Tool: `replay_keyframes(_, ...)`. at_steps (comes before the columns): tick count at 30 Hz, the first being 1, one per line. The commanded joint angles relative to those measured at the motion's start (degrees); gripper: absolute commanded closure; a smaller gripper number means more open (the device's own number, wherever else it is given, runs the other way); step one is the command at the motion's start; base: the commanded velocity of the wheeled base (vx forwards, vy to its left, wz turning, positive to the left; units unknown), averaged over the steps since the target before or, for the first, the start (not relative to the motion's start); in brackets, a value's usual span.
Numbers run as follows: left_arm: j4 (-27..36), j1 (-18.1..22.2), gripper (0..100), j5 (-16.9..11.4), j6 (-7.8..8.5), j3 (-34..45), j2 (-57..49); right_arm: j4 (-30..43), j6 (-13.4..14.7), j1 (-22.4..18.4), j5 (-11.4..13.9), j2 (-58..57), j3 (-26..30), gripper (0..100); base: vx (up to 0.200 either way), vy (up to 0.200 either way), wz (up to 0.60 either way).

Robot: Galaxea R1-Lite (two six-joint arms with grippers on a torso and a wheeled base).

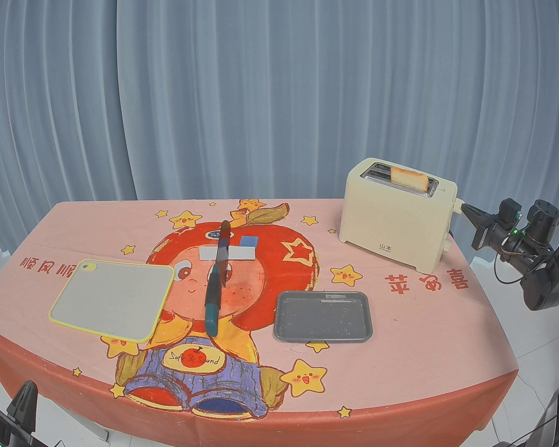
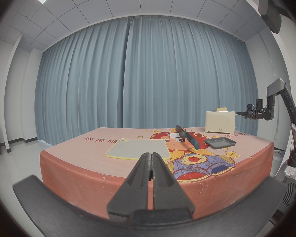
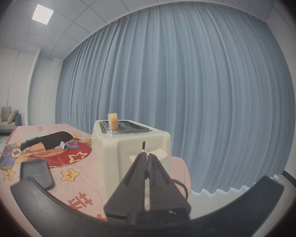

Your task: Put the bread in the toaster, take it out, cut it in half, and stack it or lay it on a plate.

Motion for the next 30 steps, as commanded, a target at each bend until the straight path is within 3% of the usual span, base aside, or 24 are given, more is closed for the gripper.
replay_keyframes(1,-0.03,0.04,100,0.01,0.00,1.01,0.07,0.01,-0.02,-0.10,0.01,0.39,0.03,100,0.000,0.000,0.00)
replay_keyframes(30,-0.03,-0.05,100,0.01,0.00,1.01,0.07,0.10,-0.81,-0.01,0.01,2.86,0.83,100,0.000,0.000,0.00)
